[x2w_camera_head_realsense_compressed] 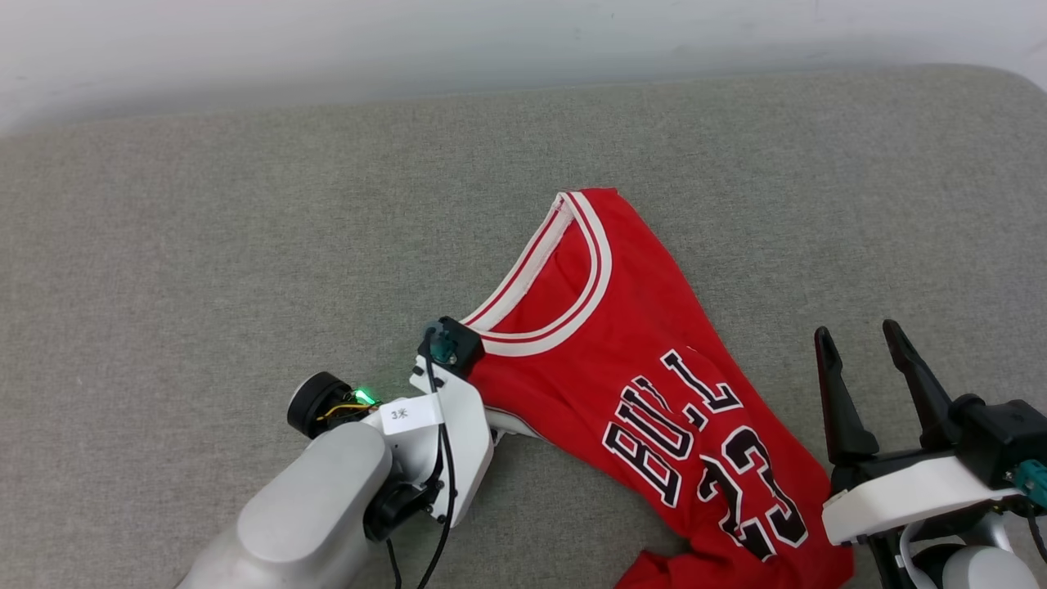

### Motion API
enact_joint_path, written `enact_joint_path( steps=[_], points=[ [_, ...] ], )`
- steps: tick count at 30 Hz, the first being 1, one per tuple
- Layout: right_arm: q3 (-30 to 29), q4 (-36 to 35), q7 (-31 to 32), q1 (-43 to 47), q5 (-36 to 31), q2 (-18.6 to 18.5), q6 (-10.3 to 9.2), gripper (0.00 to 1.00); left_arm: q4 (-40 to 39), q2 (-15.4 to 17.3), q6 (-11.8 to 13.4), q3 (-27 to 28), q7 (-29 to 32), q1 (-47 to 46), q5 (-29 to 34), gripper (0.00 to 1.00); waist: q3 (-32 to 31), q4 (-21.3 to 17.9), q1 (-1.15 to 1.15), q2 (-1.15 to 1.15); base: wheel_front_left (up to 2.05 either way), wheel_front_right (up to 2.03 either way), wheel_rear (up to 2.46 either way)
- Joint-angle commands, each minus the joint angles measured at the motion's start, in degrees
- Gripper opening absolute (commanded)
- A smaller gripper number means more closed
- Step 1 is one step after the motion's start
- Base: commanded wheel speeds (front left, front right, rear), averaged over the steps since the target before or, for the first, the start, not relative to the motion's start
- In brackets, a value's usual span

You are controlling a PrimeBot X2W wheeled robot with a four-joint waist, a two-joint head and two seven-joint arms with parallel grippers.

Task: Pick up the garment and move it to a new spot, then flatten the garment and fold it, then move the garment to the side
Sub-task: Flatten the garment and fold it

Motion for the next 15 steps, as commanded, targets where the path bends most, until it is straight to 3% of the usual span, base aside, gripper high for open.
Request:
enact_joint_path(
  steps=[1, 4, 8, 15],
  points=[
    [0.1, 0.4, -0.3, -1.0, 0.1, 0.1, -0.06, 1.00, 3.0, -1.0, -1.1, -3.1, 2.7, 4.1, -0.8, 0.00, 0.0, -0.1, 0.00, 0.00, 0.00, 0.00, 0.00],
    [-0.2, 1.1, -0.6, -1.0, 0.2, 0.1, -0.06, 1.00, 2.7, -0.9, -1.1, -2.5, 0.4, 3.6, -0.6, 0.00, -0.5, 0.1, 0.00, 0.00, 0.00, 0.00, 0.00],
    [-1.1, 1.9, -0.7, -0.2, 0.3, 0.1, -0.06, 1.00, -0.6, 0.5, 0.7, 0.2, -4.6, 2.0, 0.2, 0.00, -2.1, 1.2, 0.00, 0.00, 0.00, 0.00, 0.00],
    [-2.1, 2.6, -0.9, 1.0, 0.6, 0.1, -0.06, 1.00, -11.1, 7.1, 4.5, 3.6, -6.8, 4.4, 0.9, 0.00, -5.2, 3.9, 0.00, 0.00, 0.00, 0.00, 0.00]
  ],
)
